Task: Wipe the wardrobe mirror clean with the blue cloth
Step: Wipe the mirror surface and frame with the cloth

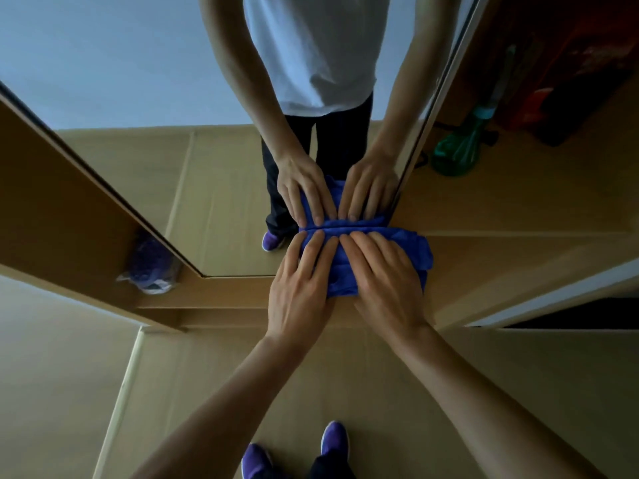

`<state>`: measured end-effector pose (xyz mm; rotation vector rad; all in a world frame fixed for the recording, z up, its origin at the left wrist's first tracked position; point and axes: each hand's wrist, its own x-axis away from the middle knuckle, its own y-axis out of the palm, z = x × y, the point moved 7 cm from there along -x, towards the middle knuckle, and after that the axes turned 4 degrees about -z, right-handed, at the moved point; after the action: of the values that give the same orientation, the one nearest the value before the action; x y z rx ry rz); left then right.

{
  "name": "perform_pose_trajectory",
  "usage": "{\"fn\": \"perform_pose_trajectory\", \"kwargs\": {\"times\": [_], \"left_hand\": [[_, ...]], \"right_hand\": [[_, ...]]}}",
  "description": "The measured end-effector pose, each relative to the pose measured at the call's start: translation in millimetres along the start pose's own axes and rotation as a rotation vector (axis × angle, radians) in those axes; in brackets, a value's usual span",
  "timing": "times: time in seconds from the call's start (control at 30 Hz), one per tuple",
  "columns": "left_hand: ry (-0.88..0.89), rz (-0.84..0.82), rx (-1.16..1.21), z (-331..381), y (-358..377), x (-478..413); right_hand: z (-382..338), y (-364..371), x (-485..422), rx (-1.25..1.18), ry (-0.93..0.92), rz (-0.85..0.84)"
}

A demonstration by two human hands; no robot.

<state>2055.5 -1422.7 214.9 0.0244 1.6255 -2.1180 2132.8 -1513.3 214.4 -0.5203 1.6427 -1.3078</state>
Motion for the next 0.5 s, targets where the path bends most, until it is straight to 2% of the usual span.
{"fn": "perform_pose_trajectory", "kwargs": {"times": [0.5], "left_hand": [[-0.100,-0.152,0.061,-34,97,27]], "right_hand": [[-5,94,37,-0.079,0.065,-0.151]]}}
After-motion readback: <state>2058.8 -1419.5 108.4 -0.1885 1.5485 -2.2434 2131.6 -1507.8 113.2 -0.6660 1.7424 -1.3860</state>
